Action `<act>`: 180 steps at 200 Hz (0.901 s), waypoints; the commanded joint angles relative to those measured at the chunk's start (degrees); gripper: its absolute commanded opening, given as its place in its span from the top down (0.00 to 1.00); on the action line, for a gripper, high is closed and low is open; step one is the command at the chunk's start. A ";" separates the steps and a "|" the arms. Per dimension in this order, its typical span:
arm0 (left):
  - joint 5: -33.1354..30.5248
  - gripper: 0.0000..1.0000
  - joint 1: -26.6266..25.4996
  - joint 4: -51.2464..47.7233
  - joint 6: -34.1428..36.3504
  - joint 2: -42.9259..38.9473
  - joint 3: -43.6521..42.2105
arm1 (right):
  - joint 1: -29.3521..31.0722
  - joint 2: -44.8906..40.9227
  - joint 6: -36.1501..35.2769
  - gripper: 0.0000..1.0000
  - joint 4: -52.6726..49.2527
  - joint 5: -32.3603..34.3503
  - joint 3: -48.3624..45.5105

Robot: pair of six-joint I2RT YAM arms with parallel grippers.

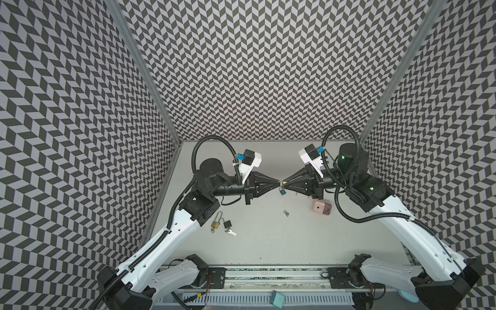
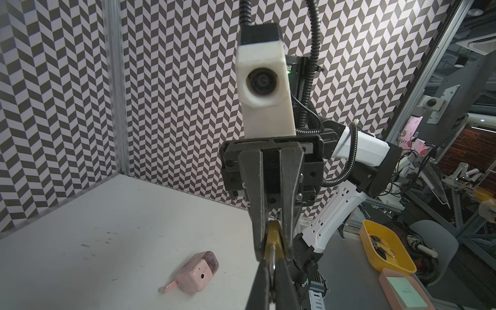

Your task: Lock with the key

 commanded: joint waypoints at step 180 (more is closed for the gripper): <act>0.24 1.00 -1.10 13.35 -9.49 -2.23 -2.13 | 4.24 -5.51 12.79 0.51 39.30 10.61 -13.88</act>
